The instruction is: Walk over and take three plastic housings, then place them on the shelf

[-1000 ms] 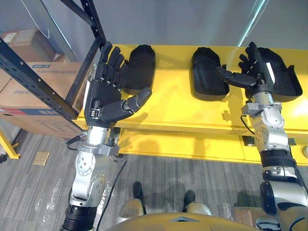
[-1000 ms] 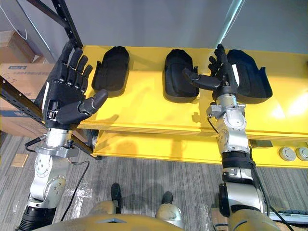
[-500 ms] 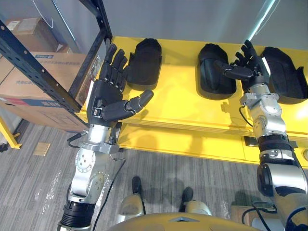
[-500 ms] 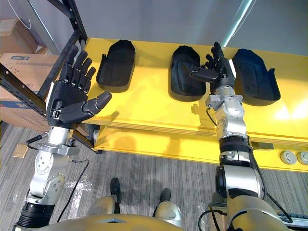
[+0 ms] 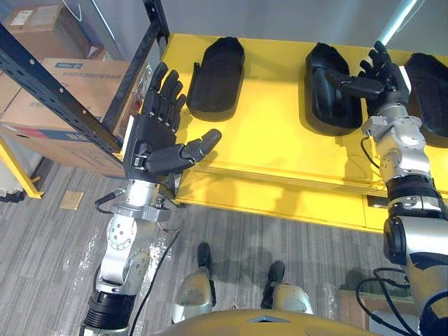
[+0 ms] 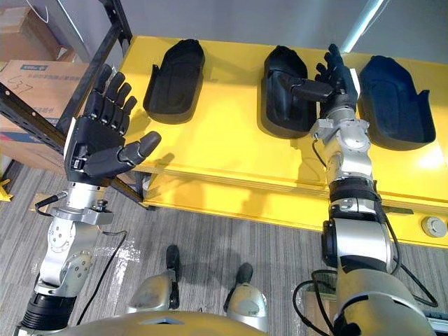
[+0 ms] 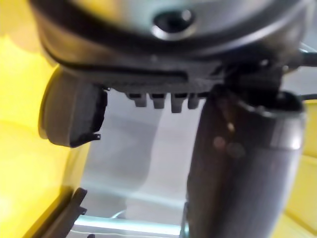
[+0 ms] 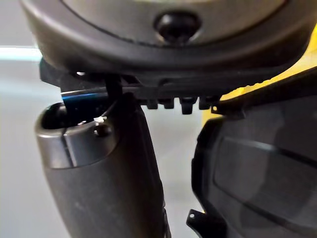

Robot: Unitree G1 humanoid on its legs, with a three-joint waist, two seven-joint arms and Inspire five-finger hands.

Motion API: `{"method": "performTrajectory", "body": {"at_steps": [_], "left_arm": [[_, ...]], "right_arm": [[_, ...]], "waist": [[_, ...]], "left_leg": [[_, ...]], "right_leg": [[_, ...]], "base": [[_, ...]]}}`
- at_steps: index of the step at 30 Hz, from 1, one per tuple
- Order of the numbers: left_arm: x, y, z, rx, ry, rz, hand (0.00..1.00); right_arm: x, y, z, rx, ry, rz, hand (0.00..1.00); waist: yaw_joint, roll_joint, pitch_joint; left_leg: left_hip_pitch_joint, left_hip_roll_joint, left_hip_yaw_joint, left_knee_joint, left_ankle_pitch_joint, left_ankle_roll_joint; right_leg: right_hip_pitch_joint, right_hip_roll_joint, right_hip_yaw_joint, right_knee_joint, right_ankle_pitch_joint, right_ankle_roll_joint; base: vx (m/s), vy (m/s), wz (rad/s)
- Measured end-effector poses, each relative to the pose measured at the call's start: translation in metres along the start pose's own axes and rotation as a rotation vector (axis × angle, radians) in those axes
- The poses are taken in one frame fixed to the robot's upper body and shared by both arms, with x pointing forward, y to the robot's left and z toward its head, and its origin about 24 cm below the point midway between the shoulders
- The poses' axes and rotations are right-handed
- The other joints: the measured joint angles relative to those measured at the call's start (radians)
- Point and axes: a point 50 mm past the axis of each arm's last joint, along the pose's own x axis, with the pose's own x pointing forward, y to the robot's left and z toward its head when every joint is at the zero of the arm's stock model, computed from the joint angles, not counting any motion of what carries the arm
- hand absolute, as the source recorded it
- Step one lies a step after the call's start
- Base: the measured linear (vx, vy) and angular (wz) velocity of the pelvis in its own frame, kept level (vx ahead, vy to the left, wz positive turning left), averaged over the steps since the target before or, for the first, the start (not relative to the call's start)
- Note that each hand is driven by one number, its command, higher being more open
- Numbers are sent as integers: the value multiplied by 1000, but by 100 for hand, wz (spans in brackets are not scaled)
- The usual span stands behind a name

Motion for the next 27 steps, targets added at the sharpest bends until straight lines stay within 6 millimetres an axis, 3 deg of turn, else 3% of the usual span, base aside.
{"method": "performTrajectory", "body": {"at_steps": [5,19,27], "left_arm": [[0,0,0,-7,-1,1,100],[0,-2,-2,-15,6,-8,100],[-2,-4,-4,-22,23,-12,100]], "right_arm": [[1,0,0,0,2,17,100],[-1,4,-6,-28,42,35,100],[-12,-7,-18,-33,62,-30,100]], "waist": [[0,8,12],[-2,16,16],[-5,19,14]], "left_leg": [[4,1,-4,-1,-1,-1],[9,1,6,-1,4,0],[38,1,17,-1,-2,8]], "right_leg": [[-13,-9,0,47,-32,-3],[-32,-16,16,88,-44,-1],[-10,-17,27,90,-44,1]], "base": [[-9,-17,3],[-6,-6,-2],[-5,-6,-3]]}}
